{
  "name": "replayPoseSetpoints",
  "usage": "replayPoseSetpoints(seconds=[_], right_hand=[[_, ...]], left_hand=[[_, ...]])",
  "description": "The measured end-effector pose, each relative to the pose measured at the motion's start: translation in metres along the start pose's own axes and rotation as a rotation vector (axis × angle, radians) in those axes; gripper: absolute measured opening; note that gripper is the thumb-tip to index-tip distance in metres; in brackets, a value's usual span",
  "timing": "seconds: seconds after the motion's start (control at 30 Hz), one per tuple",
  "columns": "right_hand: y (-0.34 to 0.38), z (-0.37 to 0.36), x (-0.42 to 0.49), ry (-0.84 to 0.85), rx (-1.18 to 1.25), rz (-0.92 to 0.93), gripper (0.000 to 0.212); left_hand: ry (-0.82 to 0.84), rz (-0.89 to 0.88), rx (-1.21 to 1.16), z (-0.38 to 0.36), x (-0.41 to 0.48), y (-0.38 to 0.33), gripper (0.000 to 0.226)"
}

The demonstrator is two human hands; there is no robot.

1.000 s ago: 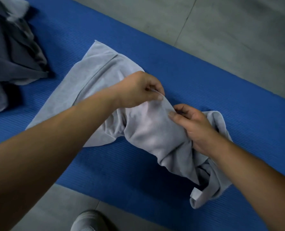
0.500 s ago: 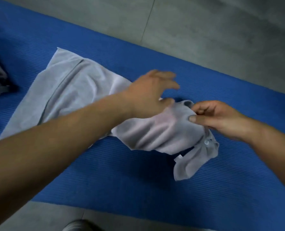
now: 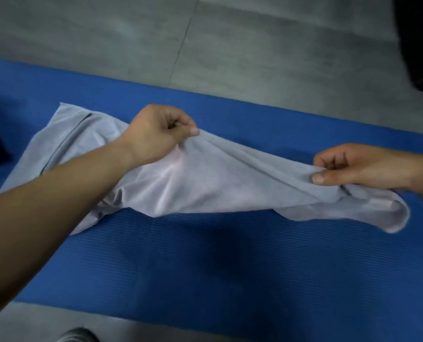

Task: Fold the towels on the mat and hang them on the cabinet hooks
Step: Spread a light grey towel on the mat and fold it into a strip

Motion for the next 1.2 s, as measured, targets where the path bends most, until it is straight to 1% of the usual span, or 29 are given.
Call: replayPoseSetpoints(seconds=[0.07,0.13,0.17,0.23,0.27,0.3,0.33,0.37,0.43,0.47,0.53,0.57,0.6,0.67,0.7,0.77,0.8,0.87,0.9,0.97,1.03,1.1,1.2], right_hand=[[-0.019,0.014,-0.015,0.02,-0.135,-0.056,0.032],[-0.033,0.023,-0.026,-0.018,-0.279,-0.071,0.029],[-0.037,0.025,-0.03,-0.061,-0.274,-0.035,0.026],[-0.043,0.026,-0.038,-0.143,-0.116,0.077,0.016],[-0.047,0.025,-0.041,-0.182,-0.041,0.123,0.014],[-0.052,0.023,-0.042,-0.215,0.015,0.156,0.014],[-0.058,0.022,-0.042,-0.239,0.062,0.175,0.016],[-0.062,0.019,-0.041,-0.252,0.111,0.186,0.017],[-0.069,0.013,-0.036,-0.254,0.205,0.211,0.017],[-0.071,0.012,-0.036,-0.259,0.253,0.231,0.015],[-0.078,0.013,-0.038,-0.262,0.353,0.267,0.017],[-0.085,0.015,-0.04,-0.245,0.392,0.274,0.019],[-0.093,0.016,-0.042,-0.21,0.404,0.262,0.021],[-0.114,0.016,-0.045,-0.139,0.333,0.186,0.025],[-0.128,0.016,-0.047,-0.137,0.274,0.133,0.028],[-0.149,0.017,-0.052,-0.226,0.247,0.093,0.035],[-0.156,0.018,-0.055,-0.291,0.306,0.127,0.036],[-0.164,0.015,-0.065,-0.373,0.526,0.209,0.03],[-0.167,0.012,-0.071,-0.383,0.631,0.228,0.03],[-0.172,0.005,-0.083,-0.378,0.77,0.215,0.04],[-0.176,0.002,-0.095,-0.371,0.884,0.159,0.042],[-0.187,0.005,-0.1,-0.402,0.99,0.069,0.043],[-0.217,0.023,-0.087,-0.566,1.086,-0.09,0.039]], left_hand=[[-0.009,-0.001,0.095,-0.015,0.004,-0.006,0.007],[-0.034,0.029,0.208,-0.025,0.012,-0.009,0.009],[-0.009,0.053,0.272,-0.029,0.016,-0.01,0.01],[0.115,0.074,0.476,-0.045,0.021,-0.016,0.005],[0.199,0.03,0.603,-0.057,0.021,-0.023,0.014],[0.289,-0.041,0.698,-0.074,0.018,-0.033,0.032],[0.367,-0.107,0.714,-0.093,0.014,-0.047,0.047],[0.441,-0.139,0.653,-0.115,0.008,-0.065,0.057],[0.62,-0.068,0.38,-0.16,-0.001,-0.096,0.064],[0.693,-0.025,0.235,-0.184,-0.002,-0.108,0.062],[0.757,0.002,0.078,-0.212,0.004,-0.125,0.038],[0.745,0.009,0.046,-0.217,0.008,-0.132,0.026],[0.718,0.022,0.014,-0.219,0.012,-0.135,0.018],[0.65,0.073,-0.086,-0.218,0.017,-0.135,0.013],[0.608,0.099,-0.14,-0.217,0.019,-0.134,0.011],[0.522,0.131,-0.195,-0.214,0.025,-0.129,0.011],[0.49,0.144,-0.199,-0.214,0.029,-0.125,0.014],[0.464,0.156,-0.17,-0.218,0.036,-0.122,0.025],[0.457,0.164,-0.155,-0.223,0.039,-0.122,0.026],[0.446,0.17,-0.115,-0.236,0.042,-0.127,0.022],[0.459,0.162,-0.075,-0.251,0.047,-0.133,0.02],[0.457,0.158,-0.038,-0.265,0.053,-0.135,0.021],[0.363,0.13,0.038,-0.288,0.069,-0.129,0.029]])
Point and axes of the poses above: each hand's wrist, its own x-axis towards the middle knuckle, its own z-axis out of the back of the hand, y = z × x, the point moved 5 cm from there along x, towards the middle knuckle, and after that the axes turned 2 degrees about -x, right-handed, at the moved point
